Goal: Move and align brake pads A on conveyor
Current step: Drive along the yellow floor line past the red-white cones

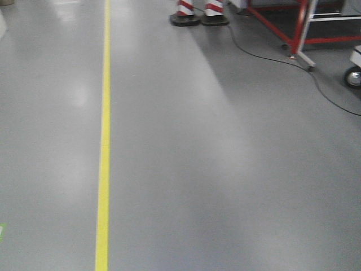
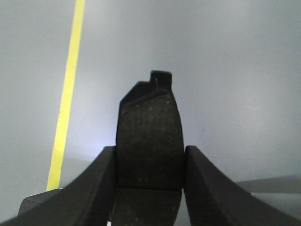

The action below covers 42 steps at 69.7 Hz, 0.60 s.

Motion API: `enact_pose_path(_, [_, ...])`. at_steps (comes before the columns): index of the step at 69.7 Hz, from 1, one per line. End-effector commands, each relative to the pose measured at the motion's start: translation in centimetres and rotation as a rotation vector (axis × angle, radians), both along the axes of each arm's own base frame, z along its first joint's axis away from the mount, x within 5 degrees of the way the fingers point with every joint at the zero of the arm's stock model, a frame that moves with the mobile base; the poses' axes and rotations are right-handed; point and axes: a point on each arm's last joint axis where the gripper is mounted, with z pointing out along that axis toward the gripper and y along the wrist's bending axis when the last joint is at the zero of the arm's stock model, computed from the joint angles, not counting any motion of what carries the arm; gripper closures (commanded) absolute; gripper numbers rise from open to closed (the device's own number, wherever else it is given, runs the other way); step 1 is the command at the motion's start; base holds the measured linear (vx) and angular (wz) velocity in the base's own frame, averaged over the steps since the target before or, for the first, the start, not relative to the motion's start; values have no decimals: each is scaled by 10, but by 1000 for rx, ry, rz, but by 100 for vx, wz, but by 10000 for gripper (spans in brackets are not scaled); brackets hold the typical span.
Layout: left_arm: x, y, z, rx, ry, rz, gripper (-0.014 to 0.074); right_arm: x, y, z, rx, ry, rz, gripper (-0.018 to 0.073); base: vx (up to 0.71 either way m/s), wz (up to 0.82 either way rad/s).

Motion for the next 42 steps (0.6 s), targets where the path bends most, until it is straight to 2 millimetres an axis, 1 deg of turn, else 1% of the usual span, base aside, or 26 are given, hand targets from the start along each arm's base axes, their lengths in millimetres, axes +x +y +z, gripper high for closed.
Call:
enact_pose_path(1, [4, 0, 11, -6, -81, -5, 603, 4, 0, 12, 12, -90, 4, 567, -9, 56])
enact_pose_path(16, [2, 1, 9, 0, -49, 2, 603, 4, 0, 12, 9, -91, 3, 567, -6, 38])
enact_pose_path(31, [-2, 2, 7, 10, -2, 11, 603, 4, 0, 12, 8, -86, 3, 567, 0, 12])
enact_pose_path(42, [-2, 2, 7, 10, 0, 12, 603, 4, 0, 12, 8, -86, 3, 567, 3, 8])
